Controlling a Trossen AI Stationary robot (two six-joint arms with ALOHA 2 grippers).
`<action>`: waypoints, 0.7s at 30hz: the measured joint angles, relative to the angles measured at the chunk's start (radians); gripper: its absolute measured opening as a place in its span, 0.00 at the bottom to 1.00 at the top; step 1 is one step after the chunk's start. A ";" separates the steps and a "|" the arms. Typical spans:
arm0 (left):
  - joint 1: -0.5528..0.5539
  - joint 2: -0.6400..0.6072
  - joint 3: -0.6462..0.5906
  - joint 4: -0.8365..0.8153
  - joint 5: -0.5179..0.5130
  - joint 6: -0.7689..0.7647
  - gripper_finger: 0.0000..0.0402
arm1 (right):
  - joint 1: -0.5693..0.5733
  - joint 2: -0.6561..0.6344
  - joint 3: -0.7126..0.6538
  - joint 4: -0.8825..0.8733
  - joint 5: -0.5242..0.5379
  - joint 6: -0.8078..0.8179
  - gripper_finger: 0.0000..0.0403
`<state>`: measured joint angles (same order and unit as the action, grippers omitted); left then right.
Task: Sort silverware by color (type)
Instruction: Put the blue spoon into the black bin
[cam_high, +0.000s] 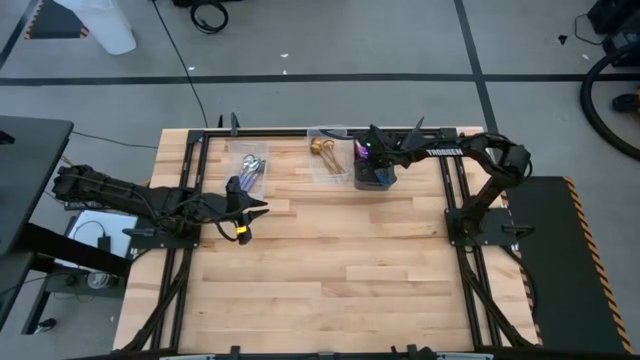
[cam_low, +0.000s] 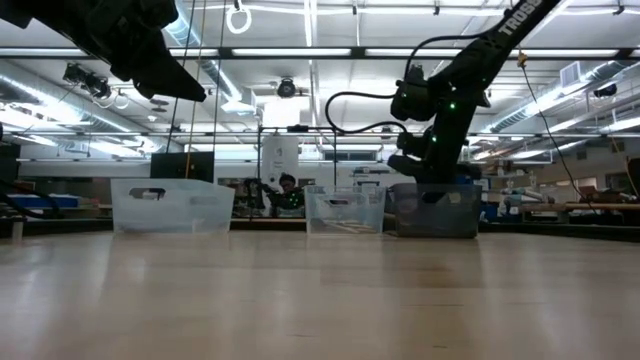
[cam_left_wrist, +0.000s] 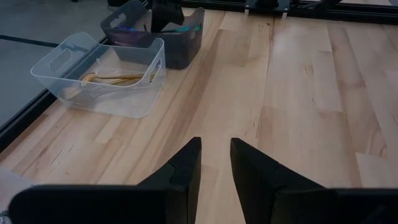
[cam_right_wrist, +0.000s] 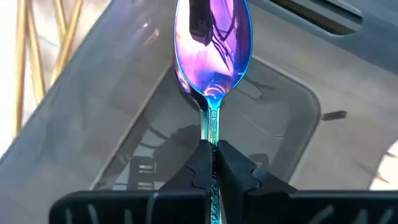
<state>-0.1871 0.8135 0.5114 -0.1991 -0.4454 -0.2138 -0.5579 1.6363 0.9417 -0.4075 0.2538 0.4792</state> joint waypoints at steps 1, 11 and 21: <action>0.000 0.000 0.000 0.000 0.000 0.000 0.23 | 0.000 0.000 -0.004 0.011 -0.004 0.000 0.04; 0.000 0.000 0.000 0.000 0.000 0.000 0.23 | -0.001 0.000 -0.052 0.069 -0.021 0.036 0.04; 0.000 0.000 0.000 0.000 0.000 0.000 0.23 | -0.001 0.000 -0.070 0.085 -0.027 0.044 0.12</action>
<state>-0.1871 0.8135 0.5114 -0.1989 -0.4454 -0.2138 -0.5587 1.6360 0.8715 -0.3230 0.2271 0.5232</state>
